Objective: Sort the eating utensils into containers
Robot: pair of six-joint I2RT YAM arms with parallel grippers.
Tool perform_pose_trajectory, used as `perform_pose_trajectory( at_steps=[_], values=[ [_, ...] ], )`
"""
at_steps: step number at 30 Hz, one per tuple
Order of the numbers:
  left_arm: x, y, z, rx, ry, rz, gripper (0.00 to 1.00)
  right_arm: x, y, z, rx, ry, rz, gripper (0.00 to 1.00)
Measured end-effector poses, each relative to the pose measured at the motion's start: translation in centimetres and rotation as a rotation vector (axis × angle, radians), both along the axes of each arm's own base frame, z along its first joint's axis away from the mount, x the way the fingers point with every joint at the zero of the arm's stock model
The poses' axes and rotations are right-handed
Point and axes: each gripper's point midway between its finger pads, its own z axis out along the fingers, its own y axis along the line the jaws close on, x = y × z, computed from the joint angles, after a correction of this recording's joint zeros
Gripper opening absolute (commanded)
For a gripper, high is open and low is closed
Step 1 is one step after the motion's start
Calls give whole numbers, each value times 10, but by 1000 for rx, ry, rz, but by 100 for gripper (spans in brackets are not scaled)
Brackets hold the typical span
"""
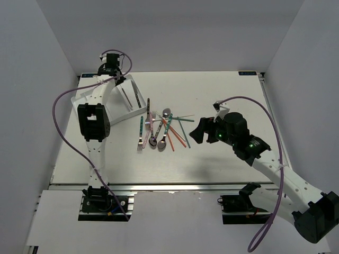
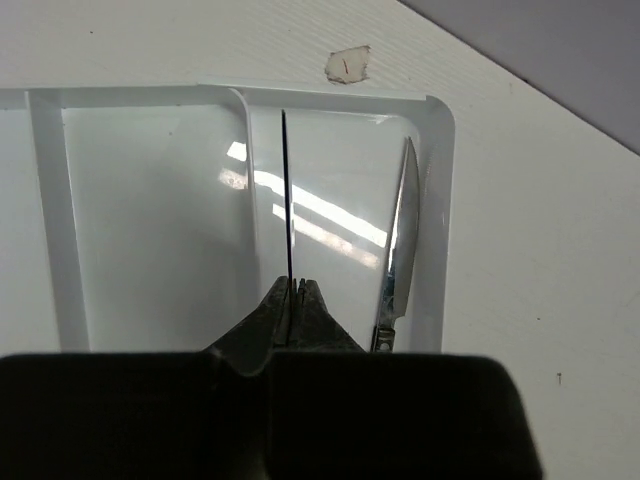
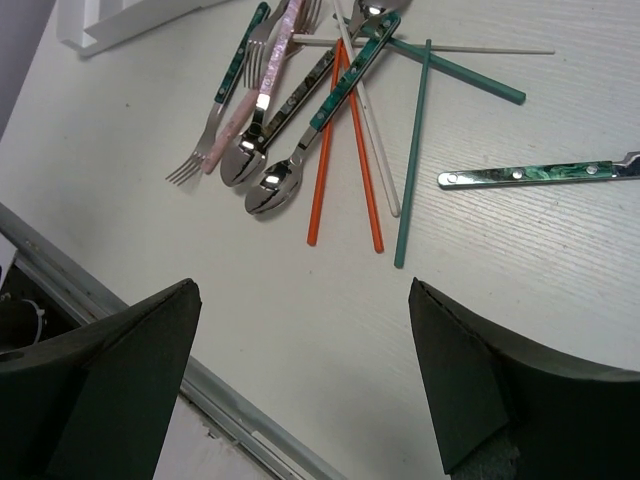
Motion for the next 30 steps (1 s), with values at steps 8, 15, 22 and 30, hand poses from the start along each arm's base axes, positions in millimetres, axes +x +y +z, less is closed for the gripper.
perform_pose_trajectory(
  at_steps=[8, 15, 22, 30],
  values=[
    [11, -14, 5, -77, -49, -70, 3, 0, -2, -10, -42, 12, 14, 89],
    [12, -32, -3, -129, -50, -118, 57, 1, -1, -16, -61, 17, 21, 89],
    [-1, -34, -22, -140, 2, -119, 97, 2, -2, -17, -64, 19, 17, 89],
    [-63, -34, 95, -171, -150, -141, 98, 13, -6, -38, -126, 67, -40, 89]
  ],
)
